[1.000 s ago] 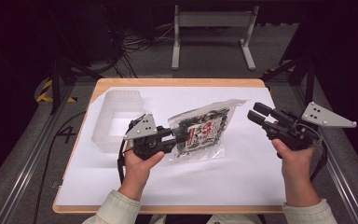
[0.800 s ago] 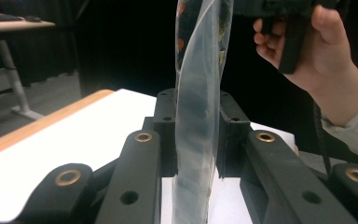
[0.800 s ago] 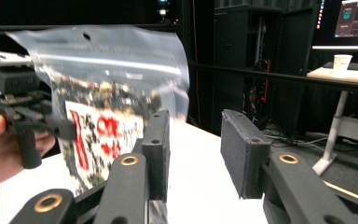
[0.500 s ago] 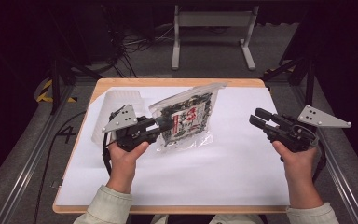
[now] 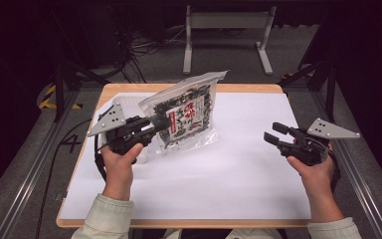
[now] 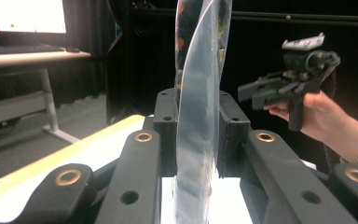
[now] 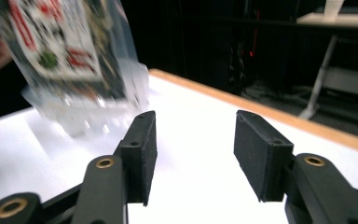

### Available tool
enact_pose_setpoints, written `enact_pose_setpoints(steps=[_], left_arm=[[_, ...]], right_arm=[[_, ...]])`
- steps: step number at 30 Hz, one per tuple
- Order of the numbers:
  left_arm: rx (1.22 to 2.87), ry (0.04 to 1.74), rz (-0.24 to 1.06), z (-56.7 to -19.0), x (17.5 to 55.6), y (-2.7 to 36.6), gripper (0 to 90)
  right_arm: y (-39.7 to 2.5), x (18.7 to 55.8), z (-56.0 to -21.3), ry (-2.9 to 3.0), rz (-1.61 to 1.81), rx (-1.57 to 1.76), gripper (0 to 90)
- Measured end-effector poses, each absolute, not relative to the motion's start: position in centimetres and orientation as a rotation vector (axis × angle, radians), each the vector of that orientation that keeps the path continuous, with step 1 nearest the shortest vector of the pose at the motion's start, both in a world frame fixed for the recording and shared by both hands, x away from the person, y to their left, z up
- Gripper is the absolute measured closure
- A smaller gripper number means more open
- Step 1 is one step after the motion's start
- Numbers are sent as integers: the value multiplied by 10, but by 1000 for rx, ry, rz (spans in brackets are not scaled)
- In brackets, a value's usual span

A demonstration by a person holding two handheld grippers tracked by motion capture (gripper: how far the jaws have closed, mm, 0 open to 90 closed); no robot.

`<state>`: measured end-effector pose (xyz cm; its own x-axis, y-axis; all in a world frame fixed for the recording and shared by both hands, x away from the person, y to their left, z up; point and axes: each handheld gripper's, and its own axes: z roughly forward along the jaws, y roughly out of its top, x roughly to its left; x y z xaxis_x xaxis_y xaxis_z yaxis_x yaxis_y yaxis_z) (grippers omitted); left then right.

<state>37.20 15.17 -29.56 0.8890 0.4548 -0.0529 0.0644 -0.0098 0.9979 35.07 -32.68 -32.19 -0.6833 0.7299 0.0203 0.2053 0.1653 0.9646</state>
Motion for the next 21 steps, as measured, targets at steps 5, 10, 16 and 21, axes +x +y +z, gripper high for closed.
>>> enact_pose_setpoints(steps=[5, 10, 16, 21], left_arm=[[1543, 421, 348, -291, 372, 162, 745], [1531, 439, 371, -288, 373, 173, 745], [1512, 452, 408, -283, 374, 187, 746], [1499, 465, 439, -280, 379, 198, 746]], right_arm=[[-332, 359, -343, 2031, 1470, 932, 466], [-338, 362, -358, 2037, 1458, 948, 447], [-342, 366, -370, 2065, 1441, 966, 445], [-345, 362, -377, 2080, 1423, 984, 445]])
